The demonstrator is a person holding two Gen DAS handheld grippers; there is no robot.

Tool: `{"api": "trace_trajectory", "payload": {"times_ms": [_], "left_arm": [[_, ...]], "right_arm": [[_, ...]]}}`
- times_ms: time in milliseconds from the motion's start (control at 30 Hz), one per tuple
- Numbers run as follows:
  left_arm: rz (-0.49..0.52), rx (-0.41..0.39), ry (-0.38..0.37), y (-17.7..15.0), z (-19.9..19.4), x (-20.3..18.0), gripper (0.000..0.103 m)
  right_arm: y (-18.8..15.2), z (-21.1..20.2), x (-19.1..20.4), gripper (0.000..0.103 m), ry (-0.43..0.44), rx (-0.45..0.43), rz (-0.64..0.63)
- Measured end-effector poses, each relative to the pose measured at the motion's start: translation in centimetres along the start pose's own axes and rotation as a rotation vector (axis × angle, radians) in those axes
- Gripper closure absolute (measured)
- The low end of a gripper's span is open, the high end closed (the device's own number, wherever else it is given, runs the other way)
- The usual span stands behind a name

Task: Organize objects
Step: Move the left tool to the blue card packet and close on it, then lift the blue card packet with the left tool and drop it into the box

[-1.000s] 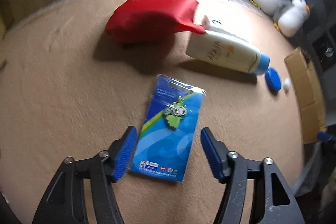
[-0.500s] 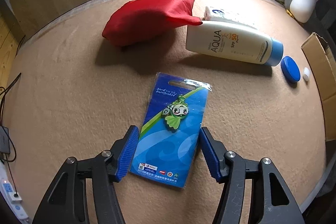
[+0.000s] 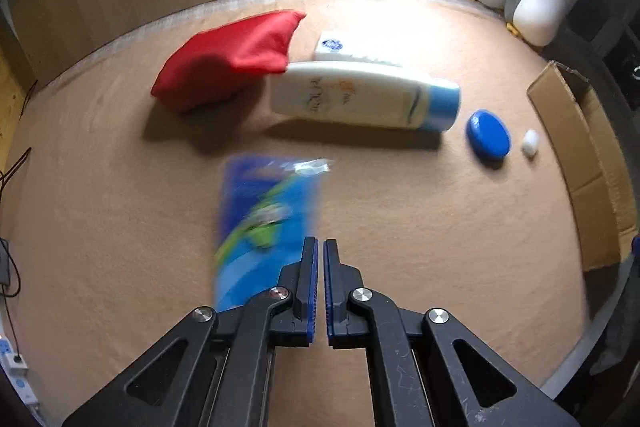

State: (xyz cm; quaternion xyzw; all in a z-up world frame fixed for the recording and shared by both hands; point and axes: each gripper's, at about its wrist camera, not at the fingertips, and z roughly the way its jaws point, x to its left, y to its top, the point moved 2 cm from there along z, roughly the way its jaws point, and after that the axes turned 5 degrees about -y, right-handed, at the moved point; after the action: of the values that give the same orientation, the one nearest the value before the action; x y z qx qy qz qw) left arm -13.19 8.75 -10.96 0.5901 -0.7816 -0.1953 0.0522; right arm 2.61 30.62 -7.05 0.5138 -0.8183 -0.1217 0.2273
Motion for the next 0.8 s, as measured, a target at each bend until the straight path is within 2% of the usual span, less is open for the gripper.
{"api": "trace_trajectory", "payload": {"times_ms": [100,167,200,300,367,433,500,800], "left_arm": [[0.015,-0.013,0.031,0.3,0.4,-0.4,0.099],[-0.013,0.002,-0.002,1.0,1.1,0.7,0.099],[-0.008,0.005,0.001,1.3,1.2,0.8,0.096],[-0.038,0.020,0.039,1.5,1.4,2.4,0.056],[-0.072,0.012,0.059,1.4,1.1,3.5,0.050],[-0.082,0.012,0.086,1.3,1.0,4.2,0.035],[-0.081,0.033,0.082,1.1,1.4,4.5,0.031],[-0.113,0.094,0.111,0.0,2.8,5.5,0.031]], "right_arm": [[-0.2,-0.3,-1.1,0.049,-0.006,-0.004,0.016],[-0.3,-0.5,-1.7,0.049,-0.008,-0.005,0.028],[-0.4,-0.7,-2.1,0.049,-0.008,-0.007,0.032],[-0.7,-0.8,-2.8,0.049,-0.014,-0.005,0.038],[-0.9,-0.8,-3.1,0.049,-0.015,-0.005,0.039],[-1.1,-0.6,-3.2,0.049,-0.009,-0.002,0.043],[-1.3,-0.4,-3.1,0.049,0.003,0.007,0.042],[-1.0,-0.7,-2.5,0.049,0.013,0.002,0.015]]}}
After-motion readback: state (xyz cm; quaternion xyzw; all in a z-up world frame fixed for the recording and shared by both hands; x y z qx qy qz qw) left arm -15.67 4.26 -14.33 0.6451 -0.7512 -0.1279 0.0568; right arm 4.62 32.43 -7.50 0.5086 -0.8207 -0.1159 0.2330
